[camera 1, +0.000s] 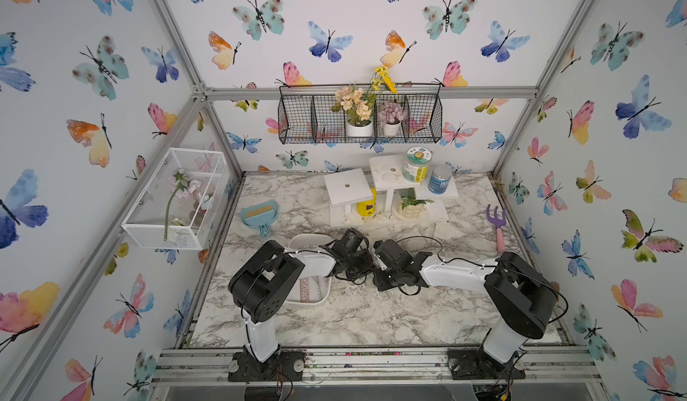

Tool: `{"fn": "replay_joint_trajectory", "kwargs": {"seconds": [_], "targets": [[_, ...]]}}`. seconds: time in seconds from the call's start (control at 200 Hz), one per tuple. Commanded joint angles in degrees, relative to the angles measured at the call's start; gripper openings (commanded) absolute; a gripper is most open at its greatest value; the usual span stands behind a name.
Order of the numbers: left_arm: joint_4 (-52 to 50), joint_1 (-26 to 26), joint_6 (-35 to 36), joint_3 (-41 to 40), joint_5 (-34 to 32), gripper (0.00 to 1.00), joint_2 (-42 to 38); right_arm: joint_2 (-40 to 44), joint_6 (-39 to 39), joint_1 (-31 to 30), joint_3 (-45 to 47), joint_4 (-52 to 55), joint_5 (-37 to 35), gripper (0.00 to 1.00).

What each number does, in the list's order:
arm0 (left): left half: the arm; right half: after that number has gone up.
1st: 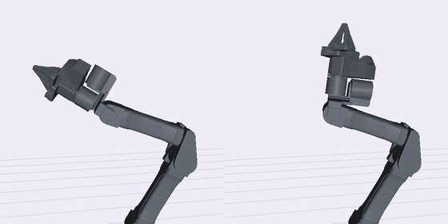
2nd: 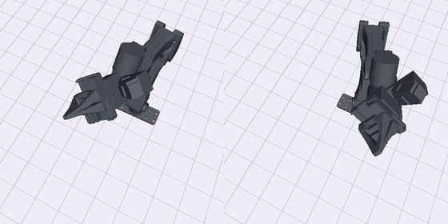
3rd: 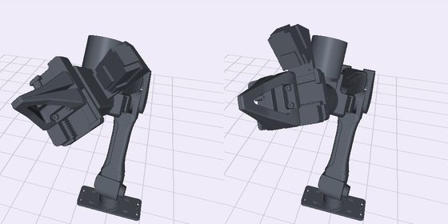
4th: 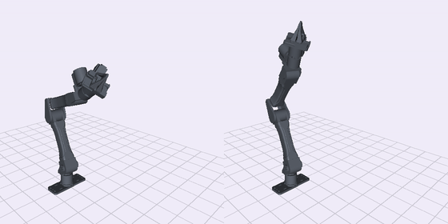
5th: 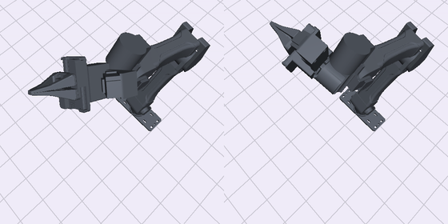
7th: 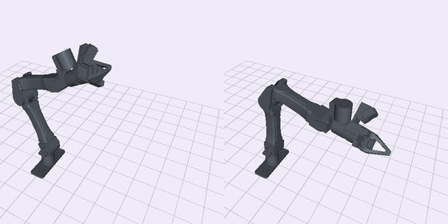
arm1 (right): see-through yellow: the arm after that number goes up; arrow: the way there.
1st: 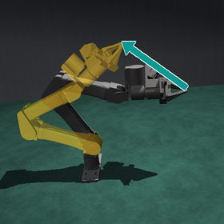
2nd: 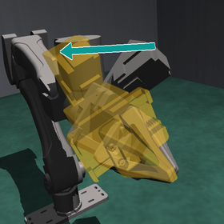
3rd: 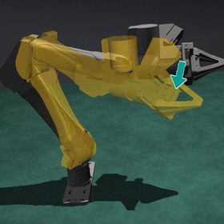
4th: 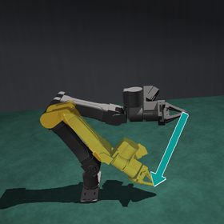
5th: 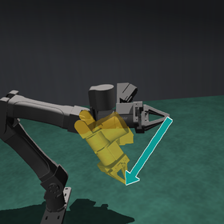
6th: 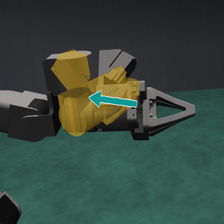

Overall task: Put the scattered rulers into the storage box
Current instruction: Pick up the ruler from the center of the board, then place the ruler in the storage box.

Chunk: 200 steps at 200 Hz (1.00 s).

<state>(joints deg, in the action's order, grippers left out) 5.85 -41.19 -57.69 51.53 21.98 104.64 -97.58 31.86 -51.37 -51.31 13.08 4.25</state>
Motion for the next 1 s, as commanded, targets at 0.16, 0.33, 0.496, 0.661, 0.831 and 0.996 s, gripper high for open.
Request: {"fn": "replay_joint_trajectory", "kwargs": {"seconds": [0.16, 0.33, 0.496, 0.661, 0.831, 0.996], "targets": [[-2.77, -0.30, 2.16, 0.52, -0.55, 0.00, -1.58, 8.28, 1.53, 1.84, -2.28, 12.47, -0.49, 0.55], [-9.64, 0.60, 7.03, 4.63, 1.06, 0.00, -7.19, 18.03, 1.10, 3.74, -8.21, 17.39, -6.00, 0.65], [-23.33, 4.23, 15.42, 10.31, 2.04, 0.00, -15.32, 21.13, -0.75, 6.32, -12.37, 21.50, -7.26, 0.67], [-36.06, 15.00, 24.21, 9.24, 2.79, 0.00, -25.23, 21.43, -1.36, 7.98, -11.77, 21.57, -6.33, 0.67], [-47.83, 24.84, 34.17, 9.30, -3.35, 0.00, -30.18, 19.27, -1.62, 9.33, -10.83, 19.18, -4.16, 0.67], [-51.35, 28.48, 38.16, 8.08, -10.35, 0.00, -29.62, 16.10, -1.95, 10.19, -12.01, 17.98, -2.19, 0.66]]}}
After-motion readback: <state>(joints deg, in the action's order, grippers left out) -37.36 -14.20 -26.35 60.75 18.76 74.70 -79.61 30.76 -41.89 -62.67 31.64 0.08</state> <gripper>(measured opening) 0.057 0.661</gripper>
